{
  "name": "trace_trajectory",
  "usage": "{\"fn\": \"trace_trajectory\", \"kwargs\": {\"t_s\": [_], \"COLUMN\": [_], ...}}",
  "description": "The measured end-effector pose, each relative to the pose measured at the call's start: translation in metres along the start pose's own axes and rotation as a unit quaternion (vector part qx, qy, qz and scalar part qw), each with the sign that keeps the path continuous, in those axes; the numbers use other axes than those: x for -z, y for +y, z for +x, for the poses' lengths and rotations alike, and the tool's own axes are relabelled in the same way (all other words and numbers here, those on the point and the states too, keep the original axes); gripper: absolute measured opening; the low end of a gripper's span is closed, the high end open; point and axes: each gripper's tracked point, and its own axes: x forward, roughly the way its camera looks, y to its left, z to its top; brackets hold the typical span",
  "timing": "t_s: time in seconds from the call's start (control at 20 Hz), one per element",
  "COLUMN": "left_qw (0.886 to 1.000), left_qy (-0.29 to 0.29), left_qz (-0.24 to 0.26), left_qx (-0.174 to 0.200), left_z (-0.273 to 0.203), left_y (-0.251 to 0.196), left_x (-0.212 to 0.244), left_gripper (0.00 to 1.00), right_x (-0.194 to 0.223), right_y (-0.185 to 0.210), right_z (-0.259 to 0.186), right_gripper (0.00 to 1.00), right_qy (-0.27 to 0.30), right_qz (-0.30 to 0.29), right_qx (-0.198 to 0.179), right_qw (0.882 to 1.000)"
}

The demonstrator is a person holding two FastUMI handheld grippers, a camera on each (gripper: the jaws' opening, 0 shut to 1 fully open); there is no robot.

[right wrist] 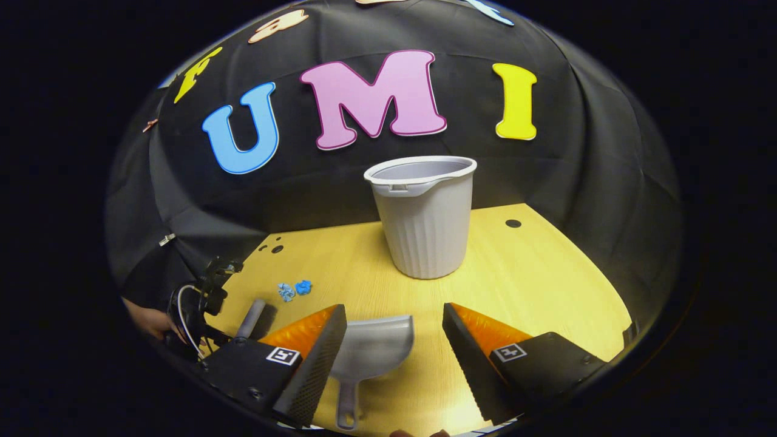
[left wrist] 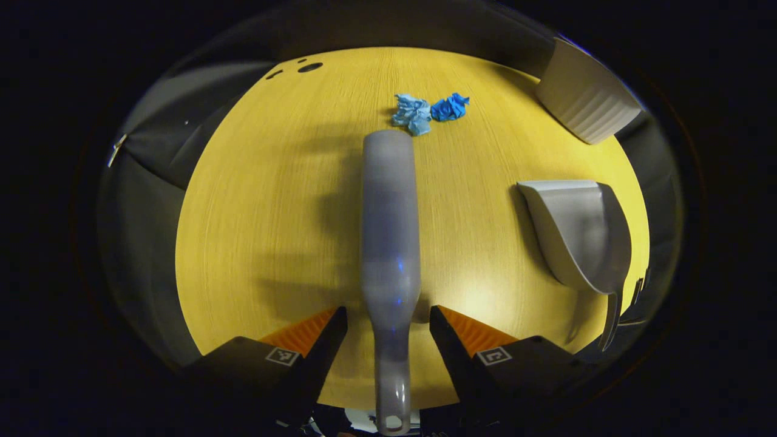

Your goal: Pick up the small broom and dustpan from the desktop, sweep the trash into the dustpan with the broom, and then empty the trash into the garbage bin.

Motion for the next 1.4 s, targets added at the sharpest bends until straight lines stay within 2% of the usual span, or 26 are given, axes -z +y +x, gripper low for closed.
{"fn": "trace_trajectory", "kwargs": {"t_s": [0.2, 0.3, 0.35, 0.45, 0.7, 0.85, 1.1, 1.25, 1.4], "left_qw": [1.000, 0.999, 0.999, 0.999, 0.998, 0.996, 0.994, 0.993, 0.995], "left_qy": [0.019, 0.046, 0.050, 0.042, -0.027, -0.055, -0.093, -0.103, -0.102], "left_qz": [0.006, 0.015, 0.017, 0.022, 0.039, 0.059, 0.064, 0.052, 0.014], "left_qx": [-0.005, -0.005, -0.005, -0.002, 0.038, 0.025, 0.007, -0.004, -0.005], "left_z": [-0.001, 0.000, 0.000, 0.000, -0.001, -0.001, -0.015, -0.022, -0.023], "left_y": [0.004, 0.003, 0.002, 0.003, 0.006, 0.018, 0.036, 0.042, 0.046], "left_x": [-0.002, 0.003, 0.002, 0.001, -0.011, -0.015, -0.030, -0.042, -0.057], "left_gripper": [0.76, 0.56, 0.40, 0.30, 0.24, 0.24, 0.24, 0.24, 0.24], "right_x": [0.027, 0.044, 0.052, 0.071, 0.117, 0.141, 0.176, 0.193, 0.205], "right_y": [0.016, 0.027, 0.033, 0.047, 0.076, 0.074, 0.058, 0.053, 0.041], "right_z": [0.004, 0.004, 0.006, 0.006, 0.000, -0.001, 0.012, 0.026, 0.037], "right_gripper": [0.99, 0.99, 0.99, 0.99, 0.99, 0.99, 0.99, 0.99, 0.99], "right_qy": [0.065, 0.103, 0.122, 0.166, 0.267, 0.319, 0.362, 0.380, 0.391], "right_qz": [0.001, -0.002, -0.005, -0.015, -0.023, -0.014, -0.048, -0.052, -0.060], "right_qx": [0.012, 0.013, 0.011, 0.007, -0.013, -0.006, 0.014, 0.010, 0.016], "right_qw": [0.998, 0.995, 0.992, 0.986, 0.963, 0.948, 0.931, 0.923, 0.918]}}
